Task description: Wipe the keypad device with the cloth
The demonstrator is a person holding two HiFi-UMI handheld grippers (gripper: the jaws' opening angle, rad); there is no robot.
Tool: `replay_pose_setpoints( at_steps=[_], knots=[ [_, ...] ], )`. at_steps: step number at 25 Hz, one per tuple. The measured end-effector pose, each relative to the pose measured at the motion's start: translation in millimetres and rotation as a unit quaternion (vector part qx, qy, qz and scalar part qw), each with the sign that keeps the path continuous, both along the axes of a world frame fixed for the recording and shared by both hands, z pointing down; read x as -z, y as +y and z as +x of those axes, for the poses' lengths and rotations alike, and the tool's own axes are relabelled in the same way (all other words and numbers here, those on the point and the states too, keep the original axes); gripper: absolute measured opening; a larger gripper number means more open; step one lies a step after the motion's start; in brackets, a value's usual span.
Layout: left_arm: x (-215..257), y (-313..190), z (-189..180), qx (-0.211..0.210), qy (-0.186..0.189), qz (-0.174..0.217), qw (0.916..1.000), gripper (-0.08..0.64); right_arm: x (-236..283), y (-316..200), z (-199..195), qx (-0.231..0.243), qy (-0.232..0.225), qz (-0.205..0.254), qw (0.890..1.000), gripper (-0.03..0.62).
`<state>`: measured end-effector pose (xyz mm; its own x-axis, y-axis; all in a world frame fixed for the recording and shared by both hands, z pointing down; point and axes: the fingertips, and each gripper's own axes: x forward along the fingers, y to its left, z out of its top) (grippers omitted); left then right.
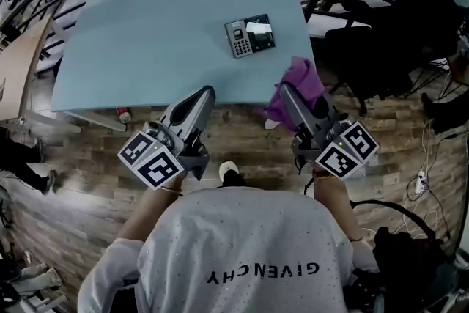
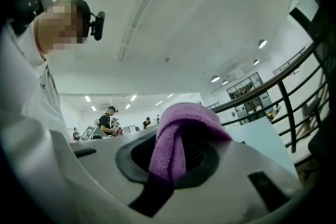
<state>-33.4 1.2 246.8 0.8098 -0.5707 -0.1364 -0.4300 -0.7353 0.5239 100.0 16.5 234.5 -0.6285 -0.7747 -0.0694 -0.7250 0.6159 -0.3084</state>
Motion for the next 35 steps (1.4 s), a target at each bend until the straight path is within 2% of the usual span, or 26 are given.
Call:
replay_pose_setpoints(
  at_steps=[7,13,16,20,24,26,29,31,33,35],
  knots=[
    [-9.2,-62.9,2.3,-0.009,-0.003,0.003,1.0,0.0,-38.7,-52.9,-12.2,0.0,0.003,-0.044,0.999,0.052],
    [-28.2,-89.8,20.4,-0.037,0.006,-0.027,0.9989,0.0,-59.7,-83.9,-23.7,0.011,0.004,-0.082,0.997,0.052],
    [-43.2,-102.9,31.9,-0.054,0.003,-0.04,0.9978,0.0,-78.0,-103.4,-33.2,0.034,0.009,-0.11,0.993,0.052],
    [-59.9,-120.3,31.7,-0.035,0.018,-0.063,0.9972,0.0,-103.1,-127.6,-41.9,0.064,0.032,-0.142,0.987,0.052],
    [-77.0,-143.2,25.6,-0.016,0.0,-0.079,0.9967,0.0,-118.4,-167.8,-54.6,0.104,0.048,-0.158,0.981,0.052],
    [-85.8,-163.3,22.2,0.002,0.003,-0.091,0.9958,0.0,-126.3,-193.7,-60.5,0.125,0.02,-0.179,0.976,0.052],
    [-108.5,-192.4,21.7,0.031,0.015,-0.123,0.9918,0.0,-141.0,-222.0,-68.1,0.161,-0.049,-0.218,0.961,0.052],
    [-120.6,-204.6,23.7,0.043,0.018,-0.141,0.9889,0.0,-153.4,-231.2,-71.4,0.179,-0.053,-0.233,0.954,0.052],
    [-122.8,-208.1,23.8,0.049,0.018,-0.148,0.9876,0.0,-160.7,-234.3,-74.8,0.191,-0.036,-0.238,0.952,0.052],
    [-120.8,-206.5,21.4,0.053,0.014,-0.151,0.9871,0.0,-159.4,-235.7,-78.9,0.197,-0.037,-0.24,0.95,0.052]
  ],
)
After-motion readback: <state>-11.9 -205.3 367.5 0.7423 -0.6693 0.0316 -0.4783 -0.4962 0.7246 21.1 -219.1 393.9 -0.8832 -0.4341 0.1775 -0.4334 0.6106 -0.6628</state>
